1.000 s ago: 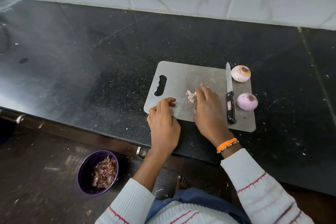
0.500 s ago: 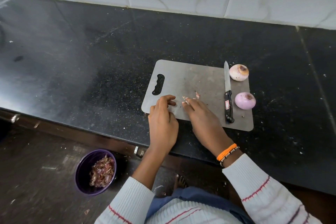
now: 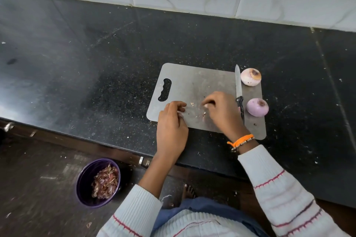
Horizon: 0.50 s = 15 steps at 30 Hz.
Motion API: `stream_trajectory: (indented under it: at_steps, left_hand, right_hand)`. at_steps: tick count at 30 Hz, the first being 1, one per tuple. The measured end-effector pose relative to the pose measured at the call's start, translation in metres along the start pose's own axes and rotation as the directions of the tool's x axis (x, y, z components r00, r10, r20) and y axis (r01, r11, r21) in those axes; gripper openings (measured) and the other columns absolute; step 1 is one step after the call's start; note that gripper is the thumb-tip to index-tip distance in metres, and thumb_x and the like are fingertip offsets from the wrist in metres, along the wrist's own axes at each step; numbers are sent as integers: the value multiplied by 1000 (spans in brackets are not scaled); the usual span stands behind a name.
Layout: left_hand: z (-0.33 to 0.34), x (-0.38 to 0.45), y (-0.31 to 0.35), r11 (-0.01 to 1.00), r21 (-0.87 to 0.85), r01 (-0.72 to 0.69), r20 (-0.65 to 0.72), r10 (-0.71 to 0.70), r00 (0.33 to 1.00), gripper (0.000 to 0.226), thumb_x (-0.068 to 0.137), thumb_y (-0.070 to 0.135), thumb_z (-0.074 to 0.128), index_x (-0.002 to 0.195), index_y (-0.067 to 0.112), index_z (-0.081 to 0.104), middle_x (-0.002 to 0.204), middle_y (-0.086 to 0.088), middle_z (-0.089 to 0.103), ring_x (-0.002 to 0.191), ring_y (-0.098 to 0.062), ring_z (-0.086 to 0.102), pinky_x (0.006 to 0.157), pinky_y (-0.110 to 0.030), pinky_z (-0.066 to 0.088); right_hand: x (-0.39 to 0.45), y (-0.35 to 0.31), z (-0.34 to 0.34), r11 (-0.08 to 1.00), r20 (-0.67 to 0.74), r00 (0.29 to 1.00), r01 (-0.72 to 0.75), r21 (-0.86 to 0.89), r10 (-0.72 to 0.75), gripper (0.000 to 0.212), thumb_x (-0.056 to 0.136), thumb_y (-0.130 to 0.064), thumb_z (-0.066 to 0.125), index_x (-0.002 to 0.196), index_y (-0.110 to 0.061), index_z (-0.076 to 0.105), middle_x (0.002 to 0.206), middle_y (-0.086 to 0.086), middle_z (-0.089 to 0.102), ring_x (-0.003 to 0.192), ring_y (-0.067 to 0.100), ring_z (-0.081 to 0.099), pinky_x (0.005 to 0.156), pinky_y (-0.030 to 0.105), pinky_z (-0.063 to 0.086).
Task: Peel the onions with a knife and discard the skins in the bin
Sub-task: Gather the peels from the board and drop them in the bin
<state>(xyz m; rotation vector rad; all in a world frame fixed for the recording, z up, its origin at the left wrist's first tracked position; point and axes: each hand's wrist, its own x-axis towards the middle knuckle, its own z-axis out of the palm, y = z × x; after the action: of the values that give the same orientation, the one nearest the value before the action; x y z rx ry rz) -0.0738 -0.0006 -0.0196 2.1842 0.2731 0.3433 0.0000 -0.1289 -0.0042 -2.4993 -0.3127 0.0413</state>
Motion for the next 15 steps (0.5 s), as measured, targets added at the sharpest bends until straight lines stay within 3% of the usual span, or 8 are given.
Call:
stream_trajectory:
  at_steps: [4, 7, 10, 15]
  left_hand:
    - [4, 8, -6, 980, 192, -43, -7, 46, 999, 43, 83, -7, 42, 116, 13, 59, 110, -5, 60, 95, -26, 47, 81, -36, 41]
    - [11, 17, -15, 954, 276, -113, 15, 114, 993, 37, 85, -2, 54, 115, 15, 64, 106, -9, 60, 90, -33, 47, 77, -43, 45]
    - [19, 24, -22, 919, 359, -167, 33, 166, 986, 26, 87, 9, 62, 108, 21, 69, 104, -9, 61, 88, -36, 48, 69, -39, 42]
    - [18, 25, -19, 895, 398, -203, 72, 190, 979, 21, 87, 16, 59, 101, 26, 72, 108, -4, 60, 98, -34, 45, 72, -35, 28]
  right_hand:
    - [18, 8, -5, 995, -64, 998, -7, -104, 1, 25, 85, 4, 51, 92, -7, 73, 97, 8, 66, 90, 22, 60, 71, 22, 38]
    - [17, 9, 5, 983, 1, 998, 58, -175, -59, 27, 84, 7, 48, 91, -5, 71, 96, 11, 62, 91, 27, 58, 76, 36, 47]
    - [5, 6, 10, 954, 96, 983, 179, -241, -160, 29, 84, 7, 47, 101, -6, 67, 103, 10, 58, 100, 27, 52, 78, 34, 43]
    - [-16, 5, 6, 935, 170, 955, 278, -218, -244, 21, 89, -5, 54, 108, -1, 63, 109, 11, 55, 105, 27, 49, 88, 35, 42]
